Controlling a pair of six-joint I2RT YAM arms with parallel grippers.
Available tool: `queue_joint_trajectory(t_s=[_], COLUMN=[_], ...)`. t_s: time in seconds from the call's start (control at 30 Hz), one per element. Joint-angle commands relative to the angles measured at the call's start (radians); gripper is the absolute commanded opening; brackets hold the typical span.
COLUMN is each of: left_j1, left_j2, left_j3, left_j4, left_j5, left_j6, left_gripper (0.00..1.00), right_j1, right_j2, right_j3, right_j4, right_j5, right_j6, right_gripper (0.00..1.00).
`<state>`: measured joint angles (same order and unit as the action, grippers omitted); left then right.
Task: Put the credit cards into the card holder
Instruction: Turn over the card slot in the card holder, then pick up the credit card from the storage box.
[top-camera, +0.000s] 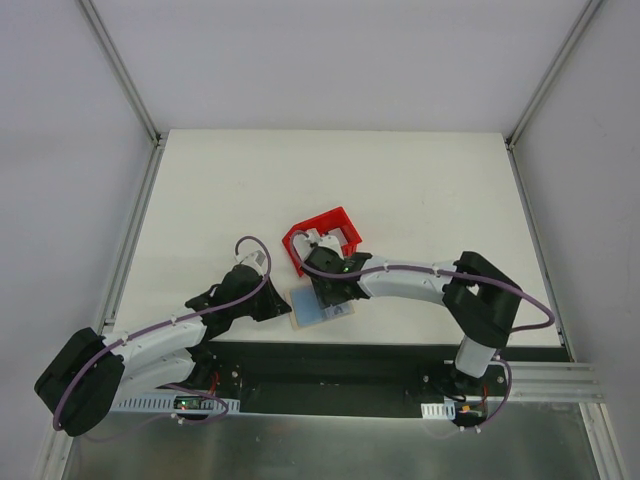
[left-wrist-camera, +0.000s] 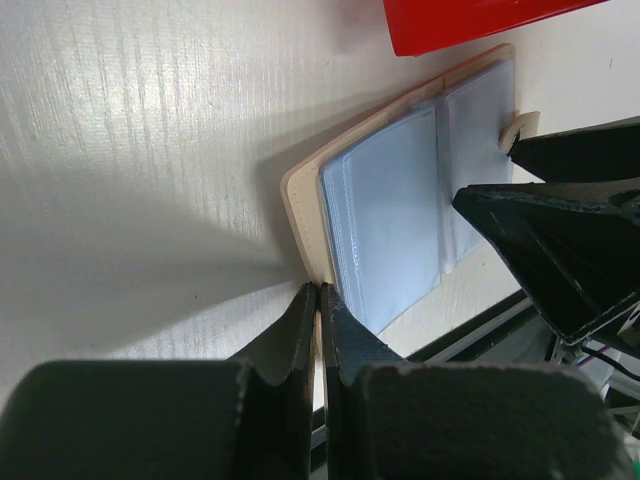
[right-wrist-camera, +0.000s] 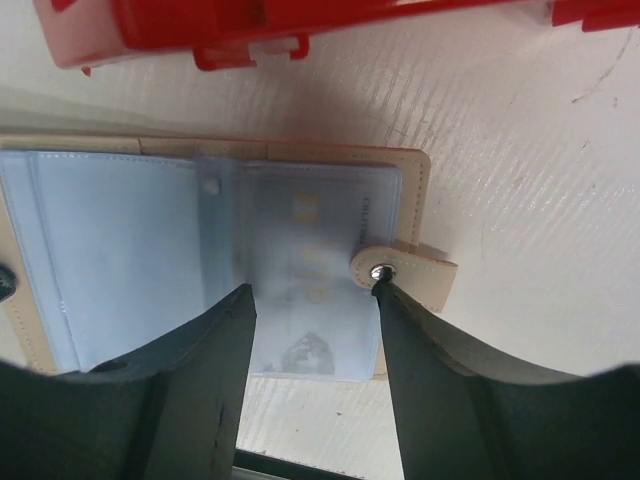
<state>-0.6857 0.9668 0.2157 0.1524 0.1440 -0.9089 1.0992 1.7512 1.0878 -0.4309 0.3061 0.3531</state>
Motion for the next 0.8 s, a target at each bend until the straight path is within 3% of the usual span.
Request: queue_joint_trajectory(t_s=[0.0, 0.17, 0.4, 0.5, 0.77], left_j1=[0.002, 0.002, 0.002, 0.003, 0.003], left_j2=[0.007, 0.01, 0.018, 0.03, 0.041], left_j3=[0.007, 0.007, 0.01, 0.011, 0.022], left_j4=[0.004, 0.004, 0.001, 0.001, 0.001], left_j5=[-0.027, -0.027, -0.043, -0.052, -0.049], left_j6=[0.001, 0.002, -0.002, -0.01, -0.015], left_gripper=[0.0, 0.0, 0.0, 0.0, 0.0], right_j1=[-0.004, -0.024, -0.153, -0.222, -0.349], right_j2=[0.007, -0.113, -0.24, -0.222, -0.036], right_j3=[0.05, 0.081, 0.161, 0.214, 0.403], right_j4=[-0.077, -0.068, -0.049, -0.035, -0.049], right_j5=[0.027, -0.001, -0.133, -0.2, -0.409], right_j6=[-0.023, -0.084, -0.173, -0.206, -0.259], right_gripper=[0.55, 0.59, 0.66, 0.74, 0.75])
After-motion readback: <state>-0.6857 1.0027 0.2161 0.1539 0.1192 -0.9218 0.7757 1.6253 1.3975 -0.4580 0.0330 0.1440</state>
